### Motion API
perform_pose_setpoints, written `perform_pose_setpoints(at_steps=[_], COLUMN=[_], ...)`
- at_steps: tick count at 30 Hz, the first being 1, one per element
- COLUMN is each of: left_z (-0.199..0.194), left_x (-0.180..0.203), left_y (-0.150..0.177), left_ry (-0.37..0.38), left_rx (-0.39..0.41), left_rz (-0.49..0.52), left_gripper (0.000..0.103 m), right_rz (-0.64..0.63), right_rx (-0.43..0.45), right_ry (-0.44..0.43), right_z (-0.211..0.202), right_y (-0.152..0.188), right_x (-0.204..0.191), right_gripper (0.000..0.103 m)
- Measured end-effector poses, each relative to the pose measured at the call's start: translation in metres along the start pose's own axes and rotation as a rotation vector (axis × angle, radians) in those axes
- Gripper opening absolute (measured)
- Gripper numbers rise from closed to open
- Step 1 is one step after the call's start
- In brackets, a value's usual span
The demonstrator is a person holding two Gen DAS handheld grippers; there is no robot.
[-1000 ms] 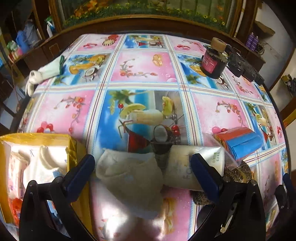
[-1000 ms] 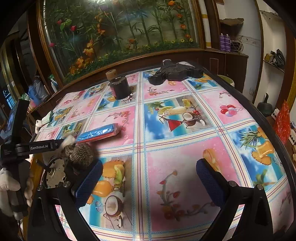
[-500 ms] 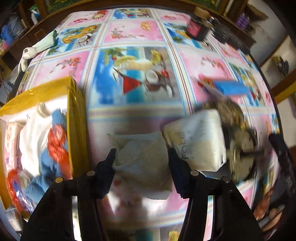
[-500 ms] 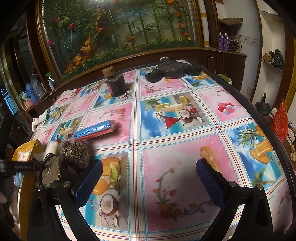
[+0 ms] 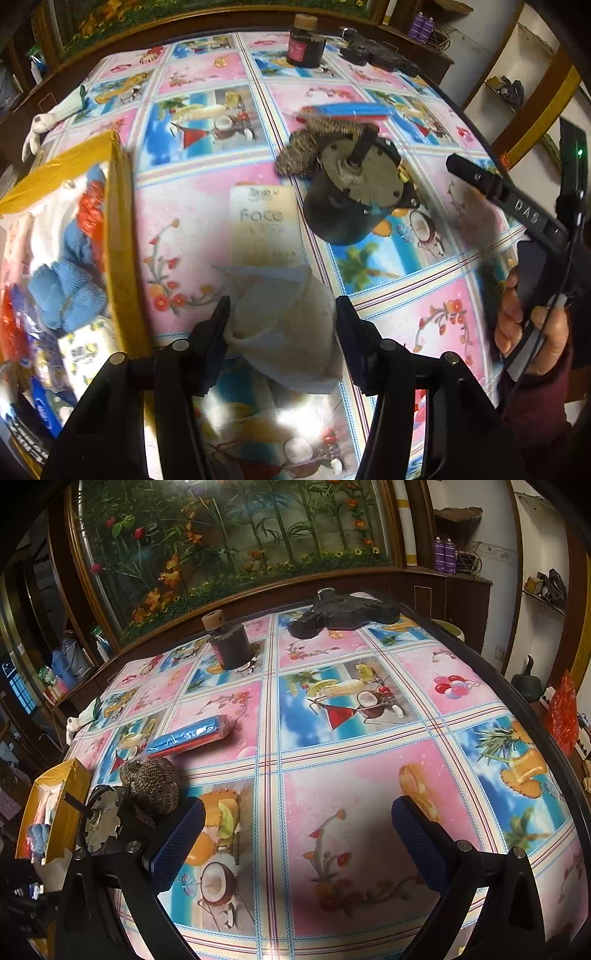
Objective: Organize soft objects
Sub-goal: 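Lift the white cloth with the left tool toward the tray, then grasp the blue-and-red plastic packet with the right tool while the left carries the cloth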
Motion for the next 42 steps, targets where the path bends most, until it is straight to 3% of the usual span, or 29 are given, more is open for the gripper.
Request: perform_pose_setpoints(at_steps=[2, 4, 7, 9, 16, 20, 24, 27, 32, 36, 38, 39, 40, 42], left_z=[0.01, 0.009, 0.006, -0.001, -0.049, -0.061, -0.066, -0.07, -0.074, -0.075, -0.076, -0.076, -0.077, -0.081], left_x=[-0.001, 0.003, 0.007, 0.007, -0.008, -0.023, -0.035, -0.043, -0.054, -0.062, -0.069, -0.074, -0.079, -0.092], left_y=[0.005, 0.005, 0.01, 0.014, 0.036, 0.05, 0.059, 0.063, 0.065, 0.065, 0.065, 0.064, 0.064, 0.063], left_ry=[-0.009, -0.052, -0.04, 0.016, 0.226, 0.263, 0.253, 0.256, 0.254, 0.255, 0.257, 0.259, 0.259, 0.254], left_rx=[-0.015, 0.03, 0.058, 0.074, 0.164, 0.192, 0.22, 0.237, 0.253, 0.257, 0.258, 0.26, 0.263, 0.274], left_rz=[-0.005, 0.02, 0.03, -0.005, -0.173, -0.207, -0.219, -0.228, -0.228, -0.238, -0.253, -0.264, -0.276, -0.304], left_gripper=[0.054, 0.057, 0.053, 0.047, 0.047, 0.047, 0.047, 0.047, 0.047, 0.047, 0.047, 0.047, 0.047, 0.047], right_rz=[-0.005, -0.002, 0.015, 0.033, 0.098, 0.196, 0.229, 0.266, 0.329, 0.408, 0.424, 0.425, 0.42, 0.368], right_rx=[0.001, 0.011, 0.031, 0.041, 0.049, -0.015, -0.155, -0.247, -0.336, -0.334, -0.338, -0.348, -0.347, -0.317], right_ry=[0.006, 0.0, -0.013, -0.024, -0.083, -0.212, -0.363, -0.402, -0.382, -0.394, -0.411, -0.428, -0.435, -0.412], right_z=[0.0, -0.002, -0.005, -0.007, -0.012, -0.011, 0.01, 0.036, 0.085, 0.11, 0.117, 0.119, 0.121, 0.115], right_y=[0.001, -0.001, -0.003, -0.003, -0.005, -0.009, -0.017, -0.023, -0.034, -0.051, -0.057, -0.056, -0.054, -0.058], right_x=[-0.001, -0.001, 0.002, 0.005, 0.012, 0.006, -0.026, -0.044, -0.049, -0.044, -0.043, -0.045, -0.046, -0.048], right_gripper=[0.102, 0.102, 0.102, 0.102, 0.102, 0.102, 0.102, 0.101, 0.085, 0.075, 0.052, 0.031, 0.025, 0.022])
Point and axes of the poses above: each gripper's, at about its wrist camera, not at the fingertips, and z roughly the way its jaws point, x to its right, y to its underside, the point moved 9 cm from there along z, roughly the way its jaws point, and after that the axes turned 10 degrees about -y, right-handed, at the moved point
